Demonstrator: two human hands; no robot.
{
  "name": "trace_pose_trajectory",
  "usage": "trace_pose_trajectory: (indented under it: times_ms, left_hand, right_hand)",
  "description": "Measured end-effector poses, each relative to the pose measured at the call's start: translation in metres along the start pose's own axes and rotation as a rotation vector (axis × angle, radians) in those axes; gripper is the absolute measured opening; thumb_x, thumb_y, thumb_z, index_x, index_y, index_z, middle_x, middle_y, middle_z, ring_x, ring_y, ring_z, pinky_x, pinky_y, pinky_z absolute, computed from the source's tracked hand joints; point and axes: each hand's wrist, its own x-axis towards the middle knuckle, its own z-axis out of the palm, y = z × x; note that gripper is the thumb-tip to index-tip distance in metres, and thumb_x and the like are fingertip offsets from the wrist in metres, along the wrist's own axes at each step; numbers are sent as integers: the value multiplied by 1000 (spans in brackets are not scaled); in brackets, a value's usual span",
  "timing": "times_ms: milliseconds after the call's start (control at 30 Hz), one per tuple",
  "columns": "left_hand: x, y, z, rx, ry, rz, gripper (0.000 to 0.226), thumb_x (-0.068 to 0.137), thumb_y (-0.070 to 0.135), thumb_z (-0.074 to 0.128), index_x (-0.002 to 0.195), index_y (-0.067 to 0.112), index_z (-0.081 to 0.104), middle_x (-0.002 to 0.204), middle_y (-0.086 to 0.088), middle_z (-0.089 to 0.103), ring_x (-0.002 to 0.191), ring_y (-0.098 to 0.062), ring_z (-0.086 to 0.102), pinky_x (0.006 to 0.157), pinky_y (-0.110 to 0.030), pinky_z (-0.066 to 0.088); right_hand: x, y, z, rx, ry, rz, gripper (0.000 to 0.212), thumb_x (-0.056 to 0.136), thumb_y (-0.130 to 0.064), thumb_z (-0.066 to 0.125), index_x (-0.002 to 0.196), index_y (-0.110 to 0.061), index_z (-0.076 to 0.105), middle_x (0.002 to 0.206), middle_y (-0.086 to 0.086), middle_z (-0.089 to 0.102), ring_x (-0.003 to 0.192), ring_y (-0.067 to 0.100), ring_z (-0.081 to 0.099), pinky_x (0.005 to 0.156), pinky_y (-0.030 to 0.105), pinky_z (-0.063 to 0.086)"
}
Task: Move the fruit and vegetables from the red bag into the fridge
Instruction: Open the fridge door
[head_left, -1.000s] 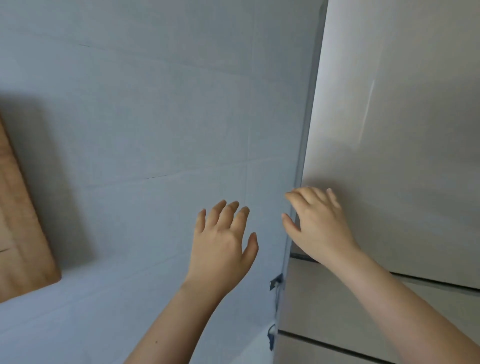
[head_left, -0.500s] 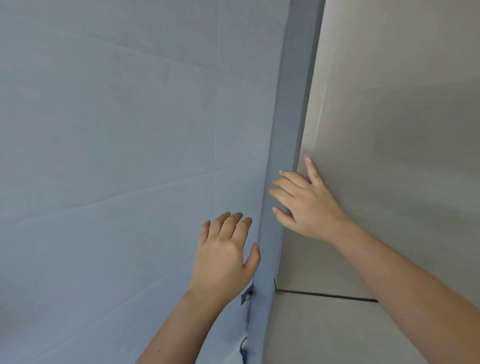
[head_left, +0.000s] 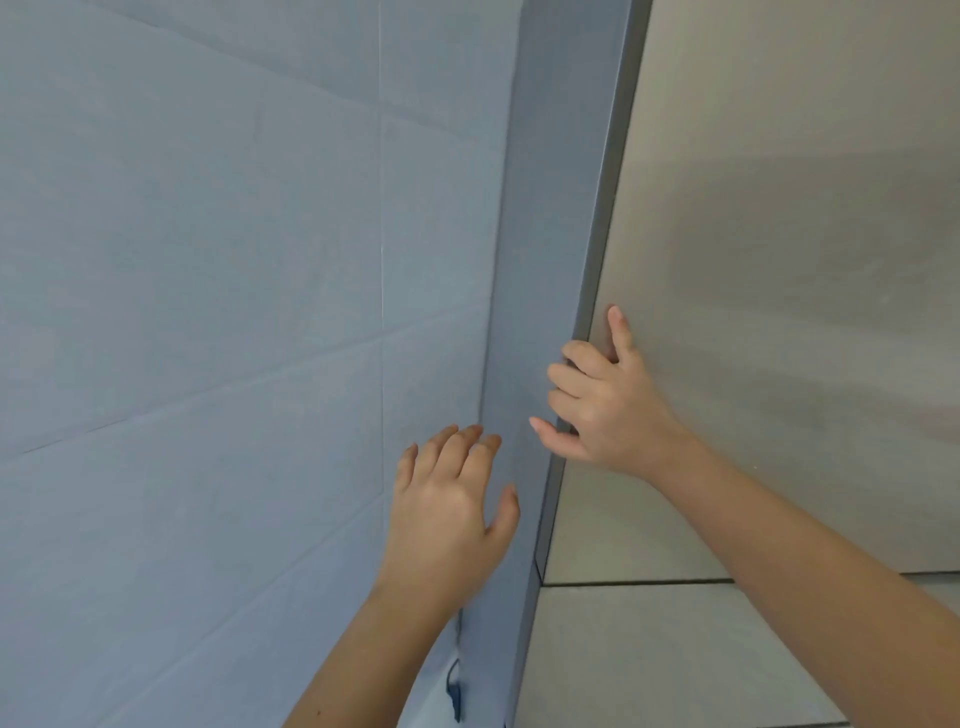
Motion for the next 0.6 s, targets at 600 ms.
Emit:
trace_pose_trajectory:
  times_ms: [600]
  left_hand:
    - [-14, 12, -12, -141, 21, 13, 46, 83, 35, 41, 114, 8, 63, 115, -8, 64, 109, -27, 59, 92, -51, 45]
  right_hand:
    - [-19, -21, -47, -21, 18, 106, 26, 82, -23, 52, 60, -10, 60, 70, 2, 60, 87, 20, 54, 110, 48, 15]
